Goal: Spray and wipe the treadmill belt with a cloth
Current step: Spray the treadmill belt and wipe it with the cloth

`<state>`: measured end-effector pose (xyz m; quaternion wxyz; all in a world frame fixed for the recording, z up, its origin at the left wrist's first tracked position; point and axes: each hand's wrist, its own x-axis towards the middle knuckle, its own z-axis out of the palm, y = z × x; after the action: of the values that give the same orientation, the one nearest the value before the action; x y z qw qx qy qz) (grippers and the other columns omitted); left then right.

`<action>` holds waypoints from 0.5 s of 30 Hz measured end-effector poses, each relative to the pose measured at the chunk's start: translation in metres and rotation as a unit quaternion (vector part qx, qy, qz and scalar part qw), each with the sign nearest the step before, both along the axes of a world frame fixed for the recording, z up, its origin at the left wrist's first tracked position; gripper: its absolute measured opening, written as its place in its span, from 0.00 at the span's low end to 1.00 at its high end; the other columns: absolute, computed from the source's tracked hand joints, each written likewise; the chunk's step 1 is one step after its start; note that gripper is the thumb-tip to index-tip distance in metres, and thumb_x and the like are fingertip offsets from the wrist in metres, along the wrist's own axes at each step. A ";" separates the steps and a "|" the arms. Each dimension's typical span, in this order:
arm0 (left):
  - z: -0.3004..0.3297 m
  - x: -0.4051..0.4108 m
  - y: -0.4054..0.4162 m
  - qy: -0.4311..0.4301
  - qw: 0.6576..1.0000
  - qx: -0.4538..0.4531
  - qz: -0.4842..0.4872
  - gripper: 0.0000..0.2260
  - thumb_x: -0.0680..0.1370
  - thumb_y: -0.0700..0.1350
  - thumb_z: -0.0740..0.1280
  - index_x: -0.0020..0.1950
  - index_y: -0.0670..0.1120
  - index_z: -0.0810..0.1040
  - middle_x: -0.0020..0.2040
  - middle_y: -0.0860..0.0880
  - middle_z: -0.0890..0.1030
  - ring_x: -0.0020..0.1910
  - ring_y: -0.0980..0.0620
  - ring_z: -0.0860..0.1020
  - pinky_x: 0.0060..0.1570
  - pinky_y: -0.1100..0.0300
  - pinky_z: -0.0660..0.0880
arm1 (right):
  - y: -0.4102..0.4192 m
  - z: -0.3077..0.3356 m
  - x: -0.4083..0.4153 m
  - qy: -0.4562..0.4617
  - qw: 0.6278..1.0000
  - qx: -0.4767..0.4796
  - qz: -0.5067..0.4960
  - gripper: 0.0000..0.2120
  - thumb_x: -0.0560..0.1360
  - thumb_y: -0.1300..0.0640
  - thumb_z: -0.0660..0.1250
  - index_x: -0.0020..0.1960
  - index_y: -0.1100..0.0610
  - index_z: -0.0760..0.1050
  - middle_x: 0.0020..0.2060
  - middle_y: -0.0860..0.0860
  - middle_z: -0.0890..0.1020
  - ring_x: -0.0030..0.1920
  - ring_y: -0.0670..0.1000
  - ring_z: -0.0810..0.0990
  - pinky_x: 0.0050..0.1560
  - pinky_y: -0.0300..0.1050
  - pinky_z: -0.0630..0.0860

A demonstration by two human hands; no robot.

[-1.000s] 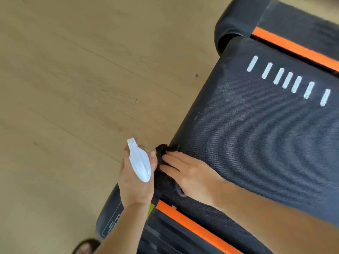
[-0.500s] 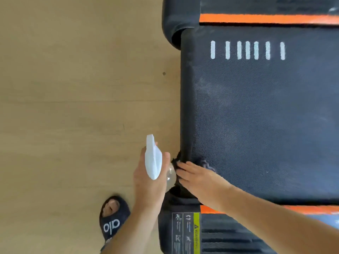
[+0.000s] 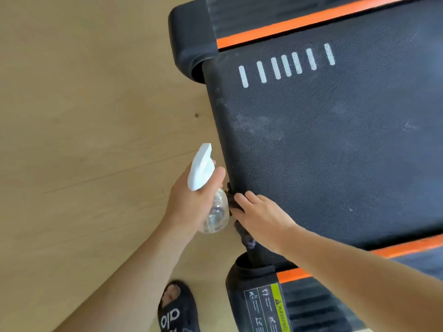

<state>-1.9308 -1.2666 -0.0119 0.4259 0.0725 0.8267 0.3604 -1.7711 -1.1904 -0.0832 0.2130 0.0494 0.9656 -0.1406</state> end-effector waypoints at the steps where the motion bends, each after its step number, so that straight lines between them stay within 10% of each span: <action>1: 0.002 -0.002 0.007 0.001 1.000 -0.001 -0.017 0.09 0.78 0.58 0.69 0.55 0.56 0.81 0.50 0.52 0.87 0.45 0.52 0.82 0.49 0.55 0.79 | 0.000 0.000 0.007 0.010 0.999 -0.011 -0.048 0.21 0.67 0.58 0.74 0.59 0.56 0.77 0.57 0.54 0.70 0.49 0.55 0.75 0.42 0.48 0.77; 6: -0.002 -0.017 0.042 -0.009 0.997 0.012 -0.070 0.12 0.79 0.59 0.68 0.53 0.52 0.81 0.44 0.53 0.85 0.34 0.60 0.79 0.38 0.62 0.73 | 0.055 0.022 -0.019 0.144 0.956 -0.014 -0.256 0.17 0.72 0.62 0.69 0.60 0.53 0.76 0.51 0.53 0.73 0.43 0.57 0.78 0.27 0.47 0.73; 10: -0.011 -0.030 0.066 -0.035 0.991 0.016 -0.127 0.19 0.77 0.64 0.68 0.61 0.54 0.80 0.51 0.52 0.86 0.49 0.54 0.84 0.42 0.62 0.76 | 0.095 0.044 -0.030 0.241 0.864 0.064 -0.438 0.20 0.78 0.62 0.62 0.69 0.54 0.70 0.58 0.53 0.76 0.46 0.61 0.80 0.35 0.53 0.78; 15: 0.003 -0.056 0.074 -0.049 0.968 -0.002 -0.247 0.18 0.77 0.64 0.67 0.63 0.58 0.80 0.53 0.57 0.85 0.51 0.59 0.81 0.45 0.64 0.72 | 0.075 0.018 -0.035 0.058 0.854 -0.022 -0.516 0.25 0.79 0.49 0.63 0.75 0.51 0.64 0.67 0.51 0.75 0.62 0.60 0.77 0.57 0.57 0.76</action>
<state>-1.9872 -1.1923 -0.0090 0.5422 0.2555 0.7620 0.2452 -1.8057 -1.1151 -0.0649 0.0545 0.5279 0.8086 -0.2541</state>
